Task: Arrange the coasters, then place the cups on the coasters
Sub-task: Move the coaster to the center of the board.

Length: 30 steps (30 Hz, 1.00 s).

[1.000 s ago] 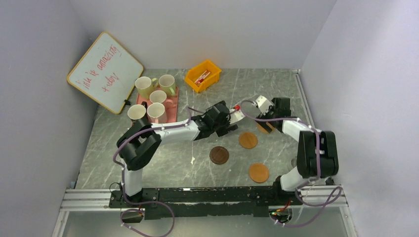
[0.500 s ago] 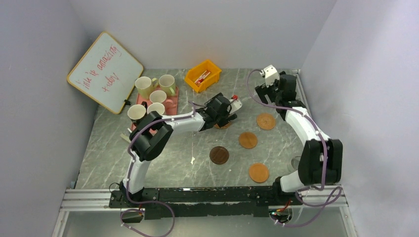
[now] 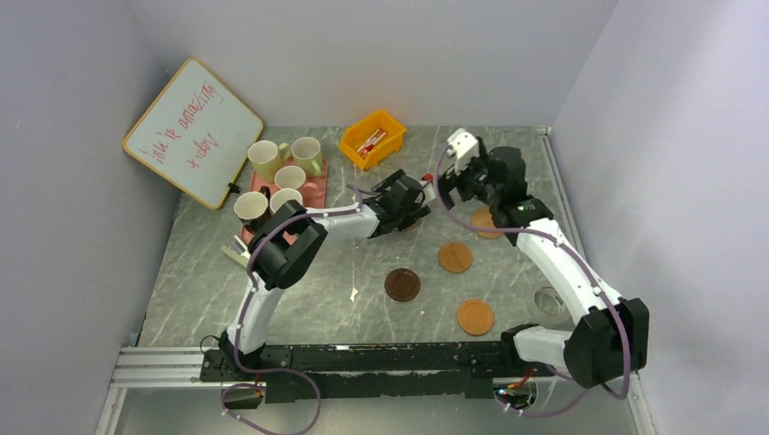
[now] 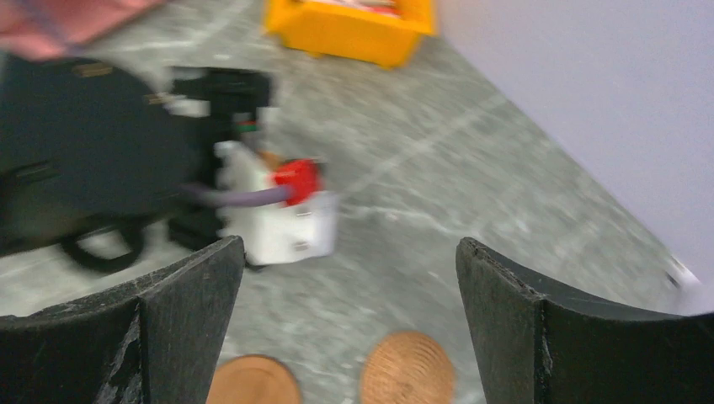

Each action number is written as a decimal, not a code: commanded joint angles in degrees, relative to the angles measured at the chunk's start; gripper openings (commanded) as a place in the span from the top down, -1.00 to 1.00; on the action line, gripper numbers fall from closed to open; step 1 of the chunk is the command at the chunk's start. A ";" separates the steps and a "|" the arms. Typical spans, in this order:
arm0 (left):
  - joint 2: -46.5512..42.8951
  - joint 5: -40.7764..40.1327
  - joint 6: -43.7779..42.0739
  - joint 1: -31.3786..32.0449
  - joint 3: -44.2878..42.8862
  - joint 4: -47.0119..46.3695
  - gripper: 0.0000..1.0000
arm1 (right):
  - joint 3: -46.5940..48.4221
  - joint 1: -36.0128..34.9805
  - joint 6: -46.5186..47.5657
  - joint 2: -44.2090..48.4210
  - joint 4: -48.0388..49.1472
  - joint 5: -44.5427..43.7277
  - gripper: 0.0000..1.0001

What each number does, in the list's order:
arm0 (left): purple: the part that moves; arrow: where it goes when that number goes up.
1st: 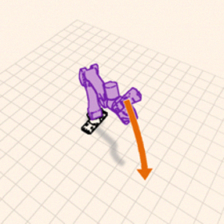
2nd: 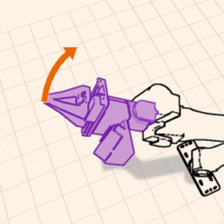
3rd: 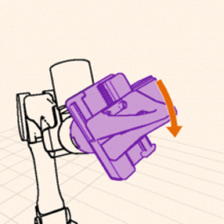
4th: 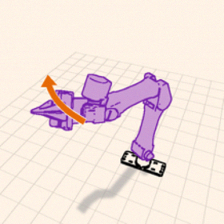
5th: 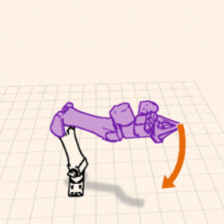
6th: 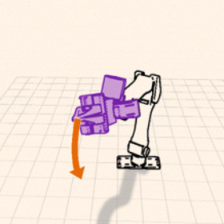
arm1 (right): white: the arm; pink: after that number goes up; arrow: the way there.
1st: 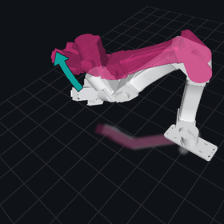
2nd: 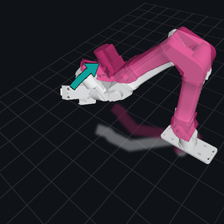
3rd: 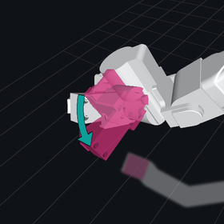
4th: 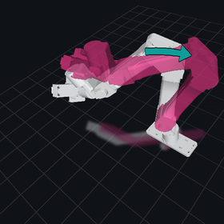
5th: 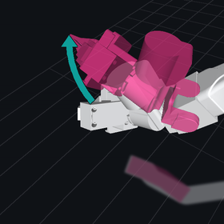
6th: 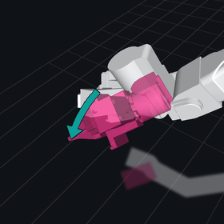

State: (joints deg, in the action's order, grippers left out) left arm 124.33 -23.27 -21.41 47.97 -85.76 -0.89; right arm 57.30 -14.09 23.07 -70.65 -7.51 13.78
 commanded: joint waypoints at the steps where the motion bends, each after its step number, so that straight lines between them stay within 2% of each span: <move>1: -3.83 -1.01 -1.22 -4.42 6.80 2.64 -0.93 | -2.36 -4.15 0.40 2.95 -0.50 8.26 -1.00; 6: -11.16 3.05 -1.19 -7.79 14.89 0.53 -0.93 | -5.72 -7.58 8.16 4.71 -2.17 12.68 -1.00; 9: -14.51 4.91 -1.18 -9.39 17.41 -0.97 -0.93 | -9.22 -11.98 16.38 4.93 -3.29 12.24 -1.00; 12: -17.72 8.54 0.09 -10.64 18.81 -1.45 -0.93 | -10.88 -15.39 20.63 3.51 -5.47 11.47 -1.00; 21: -31.33 21.76 3.51 -13.58 25.21 -2.43 -0.93 | -13.49 -22.14 24.37 -2.40 -6.89 10.56 -1.00; 26: -37.37 22.74 4.83 -16.01 30.60 -5.03 -0.93 | -14.59 -25.18 23.69 -7.42 -4.61 8.50 -1.00; 30: -37.43 22.47 6.74 -17.08 33.79 -8.39 -0.93 | -14.73 -28.54 24.38 -12.40 -4.21 4.58 -1.00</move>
State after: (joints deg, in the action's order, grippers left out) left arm 86.76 -2.79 -17.61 31.48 -54.63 -5.41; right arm 42.87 -39.99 45.71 -79.66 -14.26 21.69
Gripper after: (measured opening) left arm 0.966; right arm 0.997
